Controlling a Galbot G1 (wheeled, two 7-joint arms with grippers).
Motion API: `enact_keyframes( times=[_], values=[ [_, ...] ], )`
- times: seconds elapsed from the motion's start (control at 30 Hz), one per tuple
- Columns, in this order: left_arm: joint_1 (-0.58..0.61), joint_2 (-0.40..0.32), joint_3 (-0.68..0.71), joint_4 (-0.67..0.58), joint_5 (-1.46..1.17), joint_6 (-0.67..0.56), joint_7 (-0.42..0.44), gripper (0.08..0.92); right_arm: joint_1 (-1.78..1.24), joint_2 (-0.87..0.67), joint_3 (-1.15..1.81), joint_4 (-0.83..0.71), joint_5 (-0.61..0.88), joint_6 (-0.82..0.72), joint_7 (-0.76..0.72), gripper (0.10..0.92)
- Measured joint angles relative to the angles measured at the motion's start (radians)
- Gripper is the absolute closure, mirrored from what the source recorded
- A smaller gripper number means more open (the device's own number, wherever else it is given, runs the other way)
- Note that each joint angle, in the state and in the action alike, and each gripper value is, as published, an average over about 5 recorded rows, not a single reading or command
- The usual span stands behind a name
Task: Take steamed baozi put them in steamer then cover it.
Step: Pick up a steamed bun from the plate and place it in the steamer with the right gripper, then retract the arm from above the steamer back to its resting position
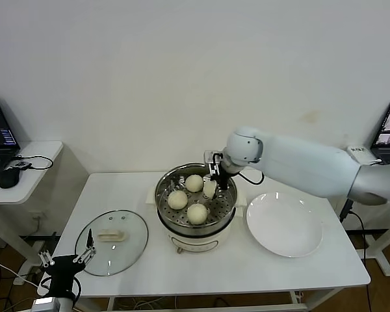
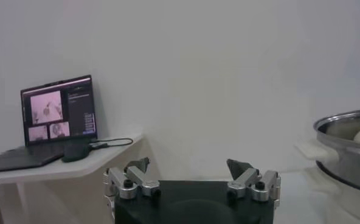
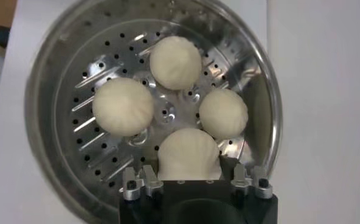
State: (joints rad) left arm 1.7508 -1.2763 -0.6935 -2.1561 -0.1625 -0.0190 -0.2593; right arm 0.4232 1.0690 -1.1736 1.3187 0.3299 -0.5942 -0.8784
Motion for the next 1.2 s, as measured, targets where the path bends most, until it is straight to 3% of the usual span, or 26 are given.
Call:
enact_keyframes(
  times=[0.2,0.47,0.77,1.0,1.2],
  values=[
    [0.0,-0.002,0.0,0.003,0.0,-0.001,-0.001,0.177,-0.026,0.007,0.008,-0.018,-0.017,-0.006,0.01,0.378],
    [0.001,-0.004,0.0,0.003,0.002,-0.002,-0.001,0.177,-0.037,-0.001,0.03,-0.015,-0.013,-0.015,0.027,0.212],
    [-0.004,-0.002,0.002,0.001,0.002,-0.002,-0.001,0.177,-0.02,-0.085,0.096,0.084,0.046,-0.034,0.068,0.202],
    [-0.004,0.0,0.004,0.0,0.005,-0.004,-0.001,0.177,-0.096,-0.221,0.202,0.227,0.15,-0.013,0.259,0.203],
    [-0.003,-0.002,0.013,0.009,0.008,-0.013,0.001,0.177,-0.341,-0.336,0.433,0.34,0.164,0.1,0.479,0.203]
  ],
)
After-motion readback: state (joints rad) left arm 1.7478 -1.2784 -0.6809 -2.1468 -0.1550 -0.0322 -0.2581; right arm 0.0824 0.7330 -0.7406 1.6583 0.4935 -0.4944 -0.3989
